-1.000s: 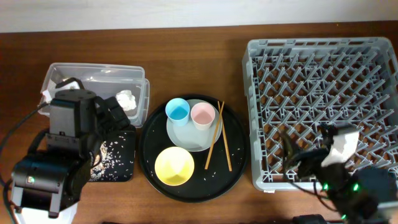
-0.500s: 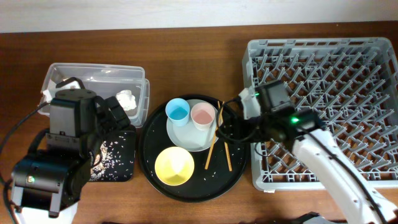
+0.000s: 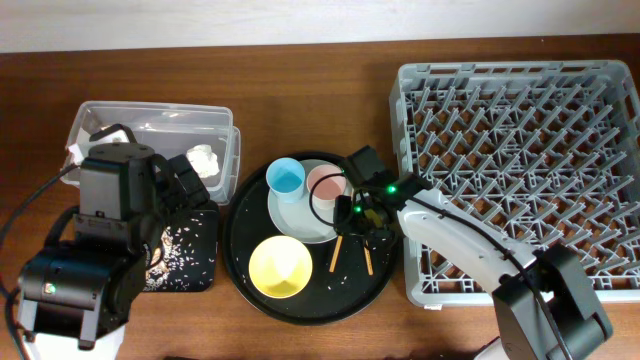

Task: Sort waste into correct bins and load items into the dishwasher rack
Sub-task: 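Reach the right gripper to the wooden chopsticks and grasp them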

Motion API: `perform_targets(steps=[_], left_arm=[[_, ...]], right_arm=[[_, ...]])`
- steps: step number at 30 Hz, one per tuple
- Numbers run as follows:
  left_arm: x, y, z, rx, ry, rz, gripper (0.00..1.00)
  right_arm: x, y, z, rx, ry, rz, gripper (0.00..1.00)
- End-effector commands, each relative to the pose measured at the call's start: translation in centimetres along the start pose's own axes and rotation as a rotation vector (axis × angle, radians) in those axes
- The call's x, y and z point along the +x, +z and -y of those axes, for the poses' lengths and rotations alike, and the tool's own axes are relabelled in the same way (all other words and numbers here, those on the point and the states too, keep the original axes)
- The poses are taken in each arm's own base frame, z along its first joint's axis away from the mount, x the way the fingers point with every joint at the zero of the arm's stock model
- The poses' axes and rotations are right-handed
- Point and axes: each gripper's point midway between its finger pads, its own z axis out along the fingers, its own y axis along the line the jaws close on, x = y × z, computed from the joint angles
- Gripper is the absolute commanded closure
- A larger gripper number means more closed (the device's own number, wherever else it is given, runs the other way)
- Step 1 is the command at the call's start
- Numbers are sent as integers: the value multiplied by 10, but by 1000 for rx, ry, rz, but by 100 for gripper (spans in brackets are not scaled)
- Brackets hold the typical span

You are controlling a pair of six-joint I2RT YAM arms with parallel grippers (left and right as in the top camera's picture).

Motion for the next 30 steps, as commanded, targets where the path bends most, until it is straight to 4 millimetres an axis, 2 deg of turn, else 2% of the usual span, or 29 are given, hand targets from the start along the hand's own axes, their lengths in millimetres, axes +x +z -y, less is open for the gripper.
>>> perform_targets(steps=[1, 4, 6, 9, 11, 17, 18, 22, 30], left_arm=[[-3, -3, -1, 2, 5, 12, 1], [-3, -3, -1, 2, 5, 12, 1], [-3, -3, -1, 2, 5, 12, 1], [-3, -3, -1, 2, 5, 12, 1], [-3, -3, -1, 2, 5, 12, 1], [-3, -3, -1, 2, 5, 12, 1], [-3, -3, -1, 1, 5, 11, 1], [-3, -3, -1, 2, 5, 12, 1], [-3, -3, -1, 2, 5, 12, 1]], right_arm=[[7, 7, 8, 32, 37, -11, 66], [30, 15, 0, 43, -16, -51, 66], [37, 17, -2, 55, -37, -55, 66], [41, 20, 3, 93, -33, -41, 66], [46, 25, 15, 125, 21, -45, 66], [50, 30, 20, 132, 27, -47, 68], [50, 30, 20, 130, 27, -45, 71], [51, 31, 17, 125, 13, -39, 71], [41, 31, 24, 167, 6, 16, 73]])
